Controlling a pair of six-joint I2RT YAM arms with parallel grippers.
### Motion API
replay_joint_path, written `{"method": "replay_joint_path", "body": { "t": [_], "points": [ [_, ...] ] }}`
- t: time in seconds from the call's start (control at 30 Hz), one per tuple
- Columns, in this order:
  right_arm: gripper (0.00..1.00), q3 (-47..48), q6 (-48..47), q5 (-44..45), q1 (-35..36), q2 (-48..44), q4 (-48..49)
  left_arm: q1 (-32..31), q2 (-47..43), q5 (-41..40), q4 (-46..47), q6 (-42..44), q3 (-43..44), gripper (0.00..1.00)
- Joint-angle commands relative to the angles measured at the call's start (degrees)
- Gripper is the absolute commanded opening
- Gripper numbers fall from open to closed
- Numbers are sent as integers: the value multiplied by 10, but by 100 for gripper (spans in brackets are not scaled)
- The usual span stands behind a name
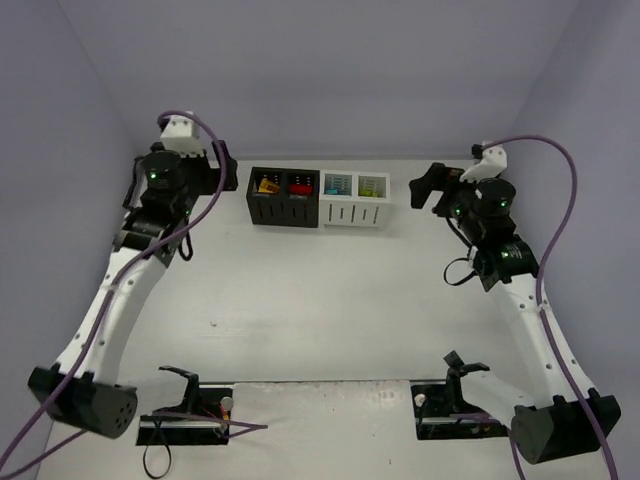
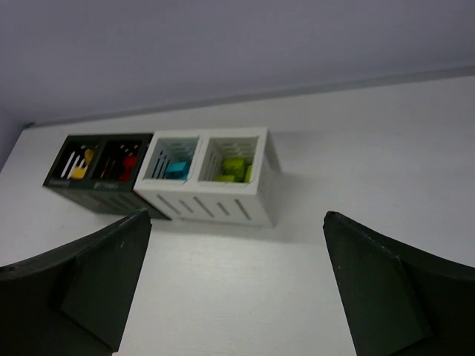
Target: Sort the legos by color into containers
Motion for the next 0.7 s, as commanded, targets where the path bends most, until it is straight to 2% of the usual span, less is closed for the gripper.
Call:
{"method": "replay_joint_path", "body": {
  "t": [0.0,0.07,0.23,0.67],
  "points": [
    [100,52,-33,151,-5,-26,-13,3,-87,-110,-114,-30,-5,84],
    [100,75,-83,165,-5,-31,-43,3,-116,-120,-140,-22,-12,90],
    [100,83,-145,188,-5,-52,-52,2,-179,-143,-215,-18,-14,92],
    [100,83,-152,182,-5,-77,-52,1,-203,-142,-233,-11,-17,92]
  ]
}}
